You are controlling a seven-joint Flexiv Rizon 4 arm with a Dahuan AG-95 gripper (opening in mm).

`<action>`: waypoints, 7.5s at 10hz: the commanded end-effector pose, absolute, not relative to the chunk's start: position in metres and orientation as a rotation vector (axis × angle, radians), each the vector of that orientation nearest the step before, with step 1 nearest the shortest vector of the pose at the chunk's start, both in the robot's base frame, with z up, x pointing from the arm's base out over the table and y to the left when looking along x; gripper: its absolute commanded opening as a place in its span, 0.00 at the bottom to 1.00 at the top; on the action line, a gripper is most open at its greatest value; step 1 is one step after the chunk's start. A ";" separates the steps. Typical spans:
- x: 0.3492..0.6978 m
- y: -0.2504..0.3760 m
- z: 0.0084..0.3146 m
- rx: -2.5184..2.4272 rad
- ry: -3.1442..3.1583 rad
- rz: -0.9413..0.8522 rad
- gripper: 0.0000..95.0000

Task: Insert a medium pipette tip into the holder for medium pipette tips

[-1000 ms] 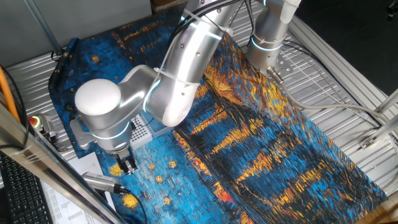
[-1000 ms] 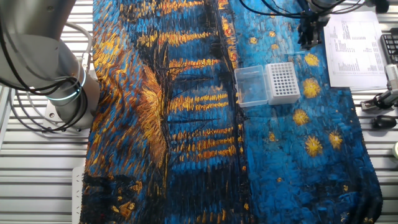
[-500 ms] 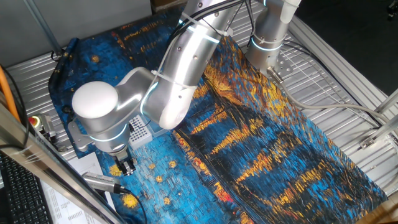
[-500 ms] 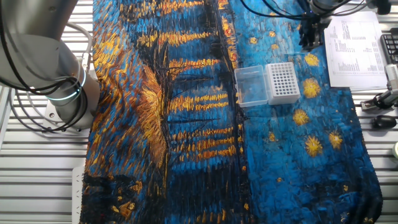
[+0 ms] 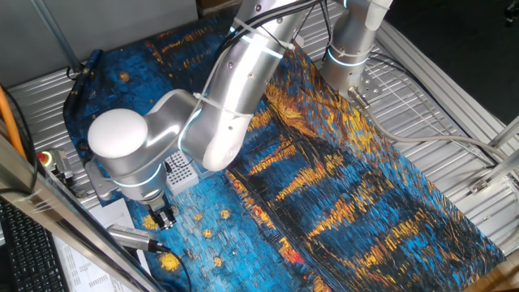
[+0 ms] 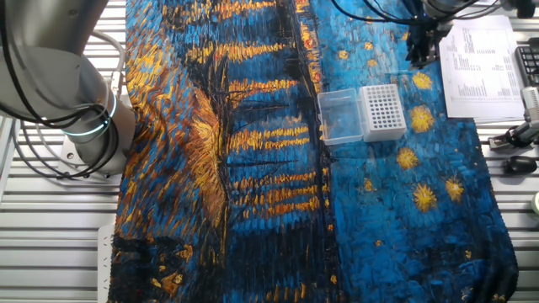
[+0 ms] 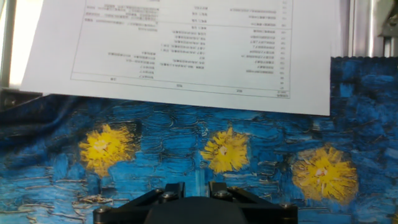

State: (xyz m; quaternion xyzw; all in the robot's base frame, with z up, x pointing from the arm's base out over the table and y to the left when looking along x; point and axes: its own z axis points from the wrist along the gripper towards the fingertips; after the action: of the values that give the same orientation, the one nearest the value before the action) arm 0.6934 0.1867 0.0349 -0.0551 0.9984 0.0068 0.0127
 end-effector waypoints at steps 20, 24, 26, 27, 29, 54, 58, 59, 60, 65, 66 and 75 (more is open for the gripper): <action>0.694 0.185 0.013 -0.206 3.161 0.041 0.20; 0.695 0.185 0.010 -0.207 3.160 0.040 0.00; 0.696 0.186 0.010 -0.207 3.160 0.040 0.00; 0.697 0.187 0.011 -0.211 3.157 0.040 0.00; 0.697 0.187 0.011 -0.221 3.154 0.041 0.20; 0.682 0.187 0.093 -0.778 3.012 0.080 0.00; 0.669 0.168 0.119 -1.251 2.785 0.160 0.00; 0.667 0.162 0.122 -1.346 2.733 0.160 0.00; 0.665 0.158 0.124 -1.414 2.686 0.175 0.00; 0.665 0.157 0.125 -1.734 2.411 0.253 0.00; 0.665 0.157 0.125 -1.833 2.335 0.243 0.00; 0.665 0.157 0.125 -1.818 2.310 0.288 0.00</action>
State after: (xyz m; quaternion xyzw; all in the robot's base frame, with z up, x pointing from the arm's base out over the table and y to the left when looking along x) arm 0.6649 0.1554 0.1257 -0.6119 0.7780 0.1034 0.0984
